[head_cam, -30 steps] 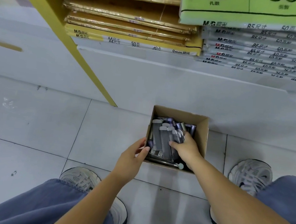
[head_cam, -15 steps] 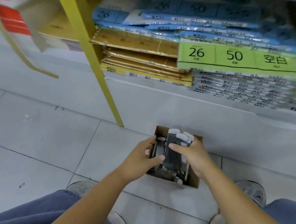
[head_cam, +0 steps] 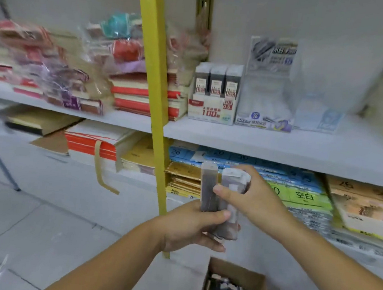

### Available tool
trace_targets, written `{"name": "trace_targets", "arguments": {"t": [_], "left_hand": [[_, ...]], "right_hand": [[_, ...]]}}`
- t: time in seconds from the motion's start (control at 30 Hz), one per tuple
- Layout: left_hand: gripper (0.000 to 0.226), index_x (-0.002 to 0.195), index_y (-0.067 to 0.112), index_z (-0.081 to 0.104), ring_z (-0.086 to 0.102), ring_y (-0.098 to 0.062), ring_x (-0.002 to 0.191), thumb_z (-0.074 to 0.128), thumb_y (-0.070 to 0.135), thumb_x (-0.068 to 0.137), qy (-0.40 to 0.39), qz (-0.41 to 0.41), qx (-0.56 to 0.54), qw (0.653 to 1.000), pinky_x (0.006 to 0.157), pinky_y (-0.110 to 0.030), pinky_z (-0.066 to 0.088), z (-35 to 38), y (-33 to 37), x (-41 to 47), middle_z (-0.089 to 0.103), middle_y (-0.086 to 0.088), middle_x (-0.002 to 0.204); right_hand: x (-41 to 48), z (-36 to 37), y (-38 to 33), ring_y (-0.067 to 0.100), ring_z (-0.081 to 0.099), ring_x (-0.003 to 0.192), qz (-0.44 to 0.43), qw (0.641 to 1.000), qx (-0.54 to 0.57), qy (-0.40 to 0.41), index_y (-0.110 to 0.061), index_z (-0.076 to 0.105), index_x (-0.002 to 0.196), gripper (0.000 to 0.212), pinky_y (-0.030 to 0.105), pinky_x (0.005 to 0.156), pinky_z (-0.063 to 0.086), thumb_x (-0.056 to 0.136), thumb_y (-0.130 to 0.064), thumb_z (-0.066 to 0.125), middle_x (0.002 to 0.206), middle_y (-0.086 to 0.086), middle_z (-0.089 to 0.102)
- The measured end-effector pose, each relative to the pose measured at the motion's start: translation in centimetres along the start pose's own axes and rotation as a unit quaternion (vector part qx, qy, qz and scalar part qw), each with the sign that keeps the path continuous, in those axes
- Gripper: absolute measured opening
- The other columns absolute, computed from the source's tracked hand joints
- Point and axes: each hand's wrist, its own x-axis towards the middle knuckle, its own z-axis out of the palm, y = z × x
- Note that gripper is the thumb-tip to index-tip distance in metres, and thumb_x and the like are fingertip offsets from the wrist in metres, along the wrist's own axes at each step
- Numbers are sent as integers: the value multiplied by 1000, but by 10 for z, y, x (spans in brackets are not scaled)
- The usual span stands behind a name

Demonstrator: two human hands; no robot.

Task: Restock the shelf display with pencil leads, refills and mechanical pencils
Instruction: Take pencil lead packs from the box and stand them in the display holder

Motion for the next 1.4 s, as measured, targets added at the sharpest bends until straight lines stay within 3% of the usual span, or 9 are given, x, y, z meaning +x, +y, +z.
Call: {"name": "trace_targets", "arguments": {"t": [0.2, 0.37, 0.6, 0.77, 0.9, 1.07, 1.2, 1.33, 1.4], "left_hand": [[40, 125, 14, 63, 71, -22, 104, 68, 32, 90, 27, 69, -25, 997, 76, -37, 61, -1, 56, -4, 75, -4, 112], [45, 131, 14, 56, 72, -24, 101, 69, 28, 90, 51, 117, -52, 990, 69, -32, 61, -9, 61, 0, 73, -9, 113], [32, 124, 30, 59, 73, -22, 100, 67, 25, 94, 146, 176, -36, 973, 68, -30, 59, -19, 65, 11, 74, 0, 113], [41, 122, 37, 59, 73, -11, 92, 76, 24, 87, 208, 205, 2, 956, 67, -29, 59, -37, 65, 14, 71, 6, 109], [41, 117, 38, 56, 74, -10, 89, 77, 20, 86, 240, 240, 10, 941, 61, -27, 59, -55, 73, 10, 73, 9, 103], [39, 117, 37, 54, 68, -4, 66, 76, 25, 87, 292, 259, 57, 919, 51, -21, 49, -80, 80, 3, 71, 13, 76], [42, 118, 38, 55, 67, -4, 65, 78, 27, 84, 309, 267, 52, 911, 49, -20, 47, -90, 84, 1, 70, 10, 83], [40, 109, 48, 53, 68, -2, 66, 78, 28, 84, 314, 277, 51, 907, 51, -18, 48, -93, 87, 0, 70, 16, 84], [39, 107, 48, 52, 67, 0, 66, 78, 30, 84, 309, 276, 62, 908, 51, -18, 48, -93, 87, 0, 68, 23, 82]], "right_hand": [[32, -25, -51, 8, 54, 48, -60, 997, 56, -11, -44, 59, 99, 30, 19, 46, 43, 78, -34, 77, 92, -15, 69], [48, -22, -53, 10, 49, 48, -87, 991, 94, -45, -48, 63, 106, 31, 21, 44, 42, 85, -26, 71, 94, -10, 72], [67, -24, -43, 15, 40, 37, -91, 991, 91, 30, -47, 64, 109, 33, 20, 39, 37, 82, -30, 73, 105, -14, 71], [75, -19, -37, 23, 62, 49, -78, 984, 157, 27, -32, 63, 107, 25, 24, 41, 45, 86, -22, 70, 99, -2, 75], [86, -15, -47, 16, 63, 61, -60, 990, 123, 30, -20, 55, 104, 13, 24, 54, 48, 93, -24, 61, 83, 2, 73], [111, -29, -95, 3, 64, 72, -130, 991, -11, 43, -28, 50, 110, 11, 19, 62, 53, 100, -24, 47, 92, -10, 72], [135, -43, -133, 5, 62, 85, -210, 962, -149, 87, -40, 53, 111, 20, 16, 62, 51, 97, -26, 53, 100, -12, 62], [165, -41, -147, 10, 59, 90, -257, 926, -249, 117, -37, 54, 118, 29, 30, 73, 50, 93, -24, 61, 104, -10, 58], [179, -34, -143, 7, 58, 83, -247, 921, -281, 106, -35, 50, 116, 32, 24, 67, 47, 90, -24, 65, 98, -11, 58]]}}
